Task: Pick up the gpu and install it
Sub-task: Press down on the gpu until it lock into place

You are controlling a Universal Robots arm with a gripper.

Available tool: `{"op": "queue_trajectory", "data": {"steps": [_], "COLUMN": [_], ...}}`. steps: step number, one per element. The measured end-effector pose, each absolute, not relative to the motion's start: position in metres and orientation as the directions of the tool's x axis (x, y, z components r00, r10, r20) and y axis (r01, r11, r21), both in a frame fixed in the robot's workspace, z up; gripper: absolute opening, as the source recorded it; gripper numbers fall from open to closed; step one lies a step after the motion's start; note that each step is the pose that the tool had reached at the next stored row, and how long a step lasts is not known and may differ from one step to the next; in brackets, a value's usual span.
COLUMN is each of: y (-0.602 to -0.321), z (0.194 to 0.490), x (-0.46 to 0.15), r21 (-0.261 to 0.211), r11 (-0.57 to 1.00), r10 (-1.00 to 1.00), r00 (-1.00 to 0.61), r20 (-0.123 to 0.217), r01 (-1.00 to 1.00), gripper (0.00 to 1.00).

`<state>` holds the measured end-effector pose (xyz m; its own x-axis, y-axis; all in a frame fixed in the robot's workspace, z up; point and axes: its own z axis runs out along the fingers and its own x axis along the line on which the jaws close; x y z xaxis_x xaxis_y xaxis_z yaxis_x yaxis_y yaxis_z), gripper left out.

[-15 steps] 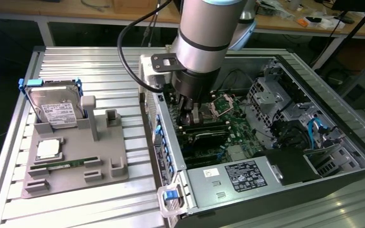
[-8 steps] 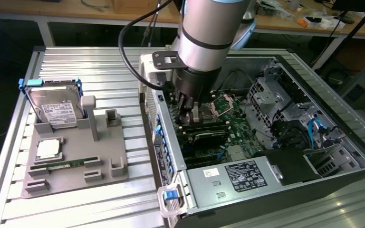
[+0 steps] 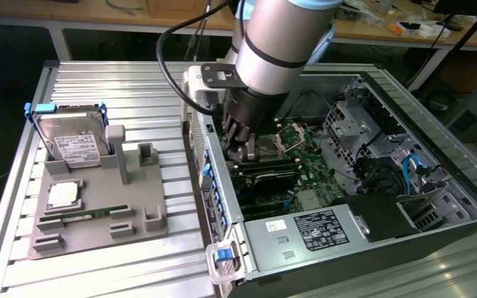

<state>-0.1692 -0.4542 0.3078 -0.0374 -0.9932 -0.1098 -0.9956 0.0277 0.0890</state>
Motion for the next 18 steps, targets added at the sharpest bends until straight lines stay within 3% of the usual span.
{"op": "queue_trajectory", "data": {"steps": [5,8,12,18], "y": [-0.455,-0.455,-0.455,-0.462], "z": [0.308,0.308,0.308,0.308], "x": [-0.164,-0.148,-0.135,-0.132], "r21": [0.130,0.139,0.205,0.244], "r11": [0.030,0.035,0.038,0.051], "r10": [-0.993,-0.994,-0.995,-0.994], "r00": [-0.045,-0.049,-0.057,-0.073], "r20": [-0.112,-0.094,-0.086,-0.082], "r01": [-0.991,-0.990,-0.978,-0.969], "gripper": [0.11,0.11,0.11,0.11]}}
